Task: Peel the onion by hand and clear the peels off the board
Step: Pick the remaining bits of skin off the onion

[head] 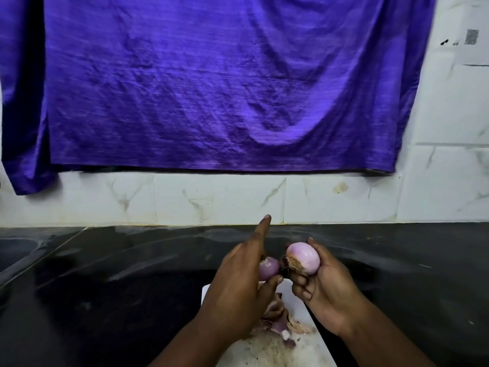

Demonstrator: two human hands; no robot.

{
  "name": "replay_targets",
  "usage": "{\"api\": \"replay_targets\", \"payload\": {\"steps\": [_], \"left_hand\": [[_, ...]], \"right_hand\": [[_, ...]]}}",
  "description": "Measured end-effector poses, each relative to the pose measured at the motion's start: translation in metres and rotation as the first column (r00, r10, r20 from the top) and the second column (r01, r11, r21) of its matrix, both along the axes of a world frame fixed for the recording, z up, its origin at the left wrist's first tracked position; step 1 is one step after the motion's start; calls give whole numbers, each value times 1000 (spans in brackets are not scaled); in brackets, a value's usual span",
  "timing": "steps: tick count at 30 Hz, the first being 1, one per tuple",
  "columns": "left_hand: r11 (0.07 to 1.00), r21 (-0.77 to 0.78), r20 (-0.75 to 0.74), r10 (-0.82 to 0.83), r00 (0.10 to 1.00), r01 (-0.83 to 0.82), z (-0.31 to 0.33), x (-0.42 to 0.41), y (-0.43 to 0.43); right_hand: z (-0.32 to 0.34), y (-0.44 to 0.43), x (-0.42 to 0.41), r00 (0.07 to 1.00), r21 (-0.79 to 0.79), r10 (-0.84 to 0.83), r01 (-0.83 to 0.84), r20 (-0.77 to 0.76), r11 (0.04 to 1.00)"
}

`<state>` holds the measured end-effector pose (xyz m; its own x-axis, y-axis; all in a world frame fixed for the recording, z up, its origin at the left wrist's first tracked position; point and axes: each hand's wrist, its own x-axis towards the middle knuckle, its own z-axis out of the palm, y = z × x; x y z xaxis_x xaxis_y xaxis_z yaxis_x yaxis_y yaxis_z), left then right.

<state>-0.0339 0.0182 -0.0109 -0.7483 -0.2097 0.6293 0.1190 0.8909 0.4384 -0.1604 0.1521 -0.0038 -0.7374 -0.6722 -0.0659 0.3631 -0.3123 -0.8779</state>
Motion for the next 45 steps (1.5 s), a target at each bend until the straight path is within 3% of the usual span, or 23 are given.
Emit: {"api": "replay_targets", "payload": {"steps": [3,8,12,15,18,23,29,35,42,45], "left_hand": [[999,-49,30,17,999,-16,-1,-1,2],[1000,3,-76,14,997,-14,3,1,5],[993,89,-132,-67,989,79,5,1,10],[992,103,-160,-52,986,69,5,2,12],[997,65,-191,-20,981,33,5,3,13],[998,57,-223,-25,974,38,5,2,13],[998,24,-175,-46,984,51,1,0,16],[1000,-15,-244,-15,970,12,3,-1,13],[980,143,-346,-82,935,139,6,0,12],[996,37,-361,-62,931,80,6,2,13]], "right_hand": [[-2,-3,0,1000,15,0,0,9,1000],[0,-4,3,1000,-7,5,-5,-8,1000],[-4,-7,7,995,-14,96,-97,-33,995],[-5,-8,8,985,-46,172,-173,-32,984],[-5,-8,9,966,-61,226,-234,-123,970],[-3,-10,13,978,-60,146,-156,-148,986],[2,-9,20,967,-116,223,-237,-126,964],[3,-11,26,972,-138,181,-202,-152,970],[3,-11,26,960,-65,134,-154,-246,986],[2,-13,26,961,-44,160,-174,-226,984]]}}
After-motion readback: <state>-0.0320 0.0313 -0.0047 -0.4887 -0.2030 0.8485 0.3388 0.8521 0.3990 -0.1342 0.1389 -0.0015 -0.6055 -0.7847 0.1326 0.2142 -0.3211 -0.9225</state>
